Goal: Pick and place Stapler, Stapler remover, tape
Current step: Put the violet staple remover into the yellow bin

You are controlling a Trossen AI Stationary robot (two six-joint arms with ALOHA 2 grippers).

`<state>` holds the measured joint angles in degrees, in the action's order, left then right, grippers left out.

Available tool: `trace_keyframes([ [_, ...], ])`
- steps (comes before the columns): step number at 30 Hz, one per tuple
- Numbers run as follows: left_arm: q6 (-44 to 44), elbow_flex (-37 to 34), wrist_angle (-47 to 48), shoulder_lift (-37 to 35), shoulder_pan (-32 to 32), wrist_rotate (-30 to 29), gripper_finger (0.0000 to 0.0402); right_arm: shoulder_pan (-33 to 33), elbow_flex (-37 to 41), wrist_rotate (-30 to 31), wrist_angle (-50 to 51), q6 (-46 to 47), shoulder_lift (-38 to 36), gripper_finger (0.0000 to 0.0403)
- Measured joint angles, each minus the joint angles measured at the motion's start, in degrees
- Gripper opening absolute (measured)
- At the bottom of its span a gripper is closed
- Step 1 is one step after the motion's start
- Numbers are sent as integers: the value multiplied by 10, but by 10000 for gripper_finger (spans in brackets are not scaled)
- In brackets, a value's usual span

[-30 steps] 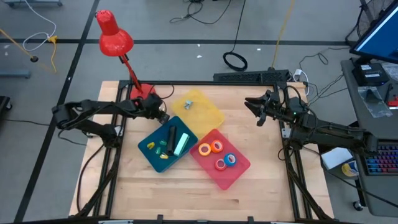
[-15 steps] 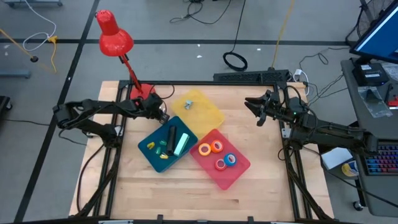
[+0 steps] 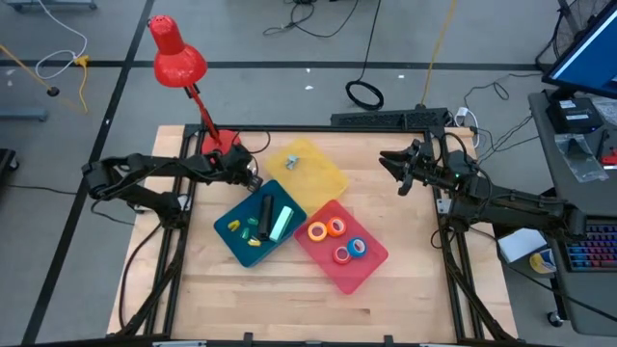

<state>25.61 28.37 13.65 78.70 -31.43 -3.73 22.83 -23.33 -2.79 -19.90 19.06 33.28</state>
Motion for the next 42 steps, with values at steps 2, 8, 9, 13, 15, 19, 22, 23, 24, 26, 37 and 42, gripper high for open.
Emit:
trace_keyframes([
  [2, 0, 0, -1, 0, 0, 0, 1, 0, 0, 0, 0, 0, 0, 107],
  [8, 2, -1, 2, -20, -1, 3, 1, 0, 0, 0, 0, 0, 0, 105],
  [9, 2, -1, 4, -25, -1, 3, 1, 0, 0, 0, 0, 0, 0, 105],
  [13, 5, -2, 10, -36, -1, 3, 0, 0, 0, 0, 0, 0, 0, 107],
  [15, 4, -2, 8, -36, -1, 4, 0, 0, 0, 0, 0, 0, 0, 106],
  [19, 0, -2, 0, -36, -1, 7, 8, 0, 0, 0, 0, 0, 0, 106],
  [22, -8, -2, -8, -36, -1, 12, 26, 0, 0, 0, 0, 0, 0, 107],
  [23, -12, -2, -15, -37, -1, 20, 34, 0, 0, 0, 0, 0, 0, 107],
  [24, -13, -2, -21, -40, -1, 27, 44, 0, 0, 0, 0, 0, 0, 106],
  [26, -3, -2, -35, -46, -1, 32, 66, 0, 0, 0, 0, 0, 0, 105],
  [37, -16, -1, -44, -66, -4, 7, 159, 0, 0, 22, 0, -1, 0, 105],
  [42, -31, -1, -51, -24, -4, -7, 165, 0, 0, 54, 0, -2, 0, 107],
])
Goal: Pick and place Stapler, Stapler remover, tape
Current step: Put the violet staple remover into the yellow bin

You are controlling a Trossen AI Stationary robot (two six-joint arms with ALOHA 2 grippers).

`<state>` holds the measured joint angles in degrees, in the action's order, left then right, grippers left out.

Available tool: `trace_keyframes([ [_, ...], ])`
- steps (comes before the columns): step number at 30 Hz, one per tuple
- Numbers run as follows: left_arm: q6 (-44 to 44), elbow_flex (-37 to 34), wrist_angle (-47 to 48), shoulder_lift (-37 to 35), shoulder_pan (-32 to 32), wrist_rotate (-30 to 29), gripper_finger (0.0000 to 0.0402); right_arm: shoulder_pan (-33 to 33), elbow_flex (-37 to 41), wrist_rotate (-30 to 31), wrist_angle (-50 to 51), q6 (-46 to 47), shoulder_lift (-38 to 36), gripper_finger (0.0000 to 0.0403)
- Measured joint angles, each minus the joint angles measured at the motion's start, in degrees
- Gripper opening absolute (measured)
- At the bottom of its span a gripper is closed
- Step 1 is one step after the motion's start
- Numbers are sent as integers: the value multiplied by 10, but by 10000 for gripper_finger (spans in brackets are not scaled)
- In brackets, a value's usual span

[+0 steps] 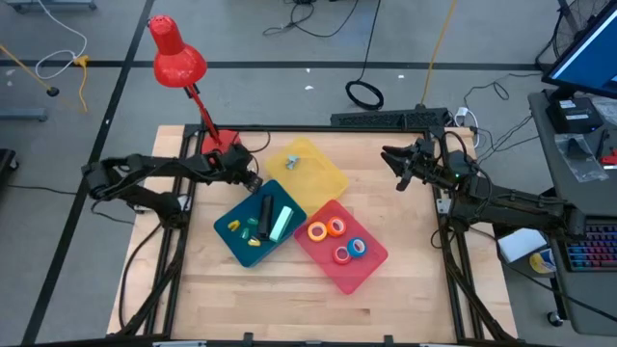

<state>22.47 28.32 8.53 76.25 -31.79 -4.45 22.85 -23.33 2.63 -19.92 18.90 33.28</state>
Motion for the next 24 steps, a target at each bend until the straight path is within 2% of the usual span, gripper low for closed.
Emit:
trace_keyframes([
  [6, -11, 3, -36, 58, 0, -4, 165, 0, 0, 4, 0, 1, 0, 106],
  [9, -6, 4, -40, 80, 0, -3, 151, 0, 0, 4, 0, 5, 0, 107],
  [11, -2, 5, -40, 91, -1, -3, 125, 0, 0, 4, 0, 6, 0, 106],
  [16, 0, 5, -44, 95, -1, 0, 29, 0, 0, 4, 0, 6, 0, 106],
  [17, 0, 5, -44, 93, 0, -1, 23, 0, 0, 3, 0, 6, 0, 106],
  [24, 6, 3, -48, 91, -1, -1, 35, 0, 0, 3, 0, 6, 0, 105],
])
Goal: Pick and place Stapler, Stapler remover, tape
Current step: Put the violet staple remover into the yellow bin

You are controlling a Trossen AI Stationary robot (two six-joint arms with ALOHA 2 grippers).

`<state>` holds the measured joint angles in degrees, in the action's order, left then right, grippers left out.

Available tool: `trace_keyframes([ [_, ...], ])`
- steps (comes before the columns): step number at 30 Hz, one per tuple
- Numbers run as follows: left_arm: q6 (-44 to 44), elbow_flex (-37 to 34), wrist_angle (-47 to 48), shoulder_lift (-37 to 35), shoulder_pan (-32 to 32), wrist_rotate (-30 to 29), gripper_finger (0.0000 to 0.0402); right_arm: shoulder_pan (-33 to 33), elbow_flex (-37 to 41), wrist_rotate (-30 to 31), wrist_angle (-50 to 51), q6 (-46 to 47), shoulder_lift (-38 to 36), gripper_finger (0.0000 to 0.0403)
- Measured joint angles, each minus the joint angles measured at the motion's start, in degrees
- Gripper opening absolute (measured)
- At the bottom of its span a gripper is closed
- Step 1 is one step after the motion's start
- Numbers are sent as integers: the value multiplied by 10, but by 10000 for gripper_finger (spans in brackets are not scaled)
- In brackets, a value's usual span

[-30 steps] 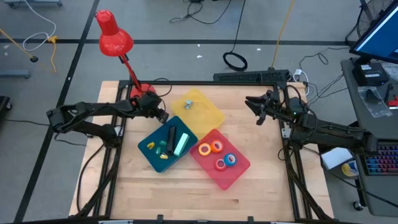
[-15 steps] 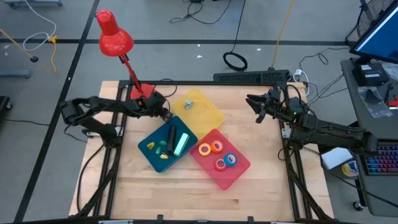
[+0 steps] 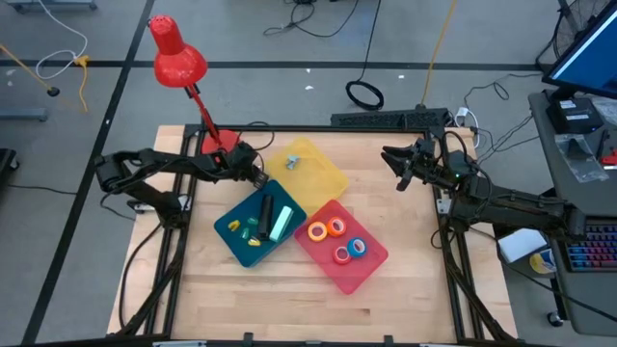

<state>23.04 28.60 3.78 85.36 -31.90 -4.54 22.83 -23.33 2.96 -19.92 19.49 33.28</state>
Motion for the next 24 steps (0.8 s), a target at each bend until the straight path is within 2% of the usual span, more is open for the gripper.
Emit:
trace_keyframes([
  [7, 5, -5, 25, -48, 0, -8, 23, 0, 0, 0, 0, 0, 0, 105],
  [14, 18, -6, 107, -150, 0, -13, 23, 0, 0, 0, 0, 0, 0, 107],
  [18, 30, -6, 116, -215, 0, -14, 23, 0, 0, 0, 0, 0, 0, 105],
  [24, 33, 42, 108, -280, 12, 3, 23, 0, 0, 0, 0, 9, 0, 107],
])
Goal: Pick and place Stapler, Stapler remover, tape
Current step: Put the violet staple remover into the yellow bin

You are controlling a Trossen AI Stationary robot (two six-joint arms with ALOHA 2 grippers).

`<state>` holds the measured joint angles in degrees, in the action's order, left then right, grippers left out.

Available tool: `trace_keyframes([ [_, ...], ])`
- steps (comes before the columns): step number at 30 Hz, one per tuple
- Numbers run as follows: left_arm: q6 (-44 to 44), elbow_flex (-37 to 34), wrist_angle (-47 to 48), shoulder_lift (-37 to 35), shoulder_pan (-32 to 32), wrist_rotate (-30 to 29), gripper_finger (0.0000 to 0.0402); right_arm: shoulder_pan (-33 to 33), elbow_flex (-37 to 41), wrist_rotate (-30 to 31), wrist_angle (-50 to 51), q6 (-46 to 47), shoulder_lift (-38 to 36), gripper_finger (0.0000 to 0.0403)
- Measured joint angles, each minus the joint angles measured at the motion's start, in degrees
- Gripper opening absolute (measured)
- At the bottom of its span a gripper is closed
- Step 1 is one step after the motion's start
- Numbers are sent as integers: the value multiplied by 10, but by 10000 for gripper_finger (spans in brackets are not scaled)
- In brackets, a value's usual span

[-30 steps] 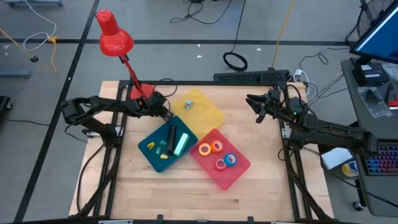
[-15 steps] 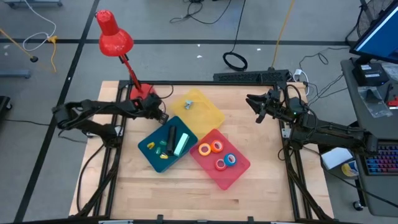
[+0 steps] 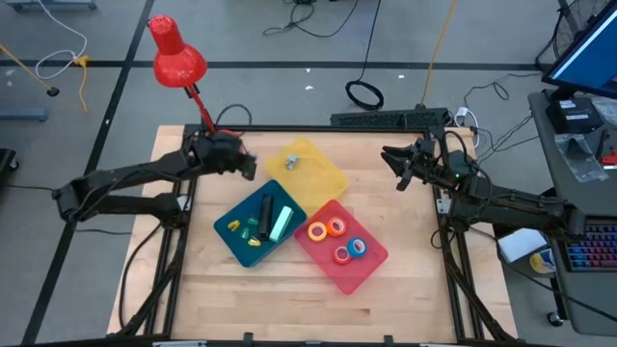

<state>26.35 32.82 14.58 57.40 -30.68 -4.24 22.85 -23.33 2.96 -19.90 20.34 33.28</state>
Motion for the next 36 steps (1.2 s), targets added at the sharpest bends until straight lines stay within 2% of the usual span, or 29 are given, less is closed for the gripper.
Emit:
trace_keyframes([
  [3, -10, 45, -21, 10, 18, 2, 23, 0, 0, 0, 0, 0, 0, 105],
  [6, -23, 97, -44, 57, 42, 2, 23, 0, 0, 0, 0, 0, 0, 106],
  [14, -72, 238, -32, 252, 110, 28, 23, 0, 0, 0, 0, 0, 0, 105],
  [21, -108, 344, 41, 402, 130, 29, 23, 0, 0, 0, 0, 0, 0, 105],
  [25, -113, 375, 53, 460, 134, 34, 23, 0, 0, 0, 0, 0, 0, 106],
  [30, -107, 380, 54, 511, 133, 57, 26, 0, 0, 0, 0, 0, 0, 106],
  [36, -107, 380, 62, 546, 133, 61, 57, 0, 0, 0, 0, 2, 0, 107],
])
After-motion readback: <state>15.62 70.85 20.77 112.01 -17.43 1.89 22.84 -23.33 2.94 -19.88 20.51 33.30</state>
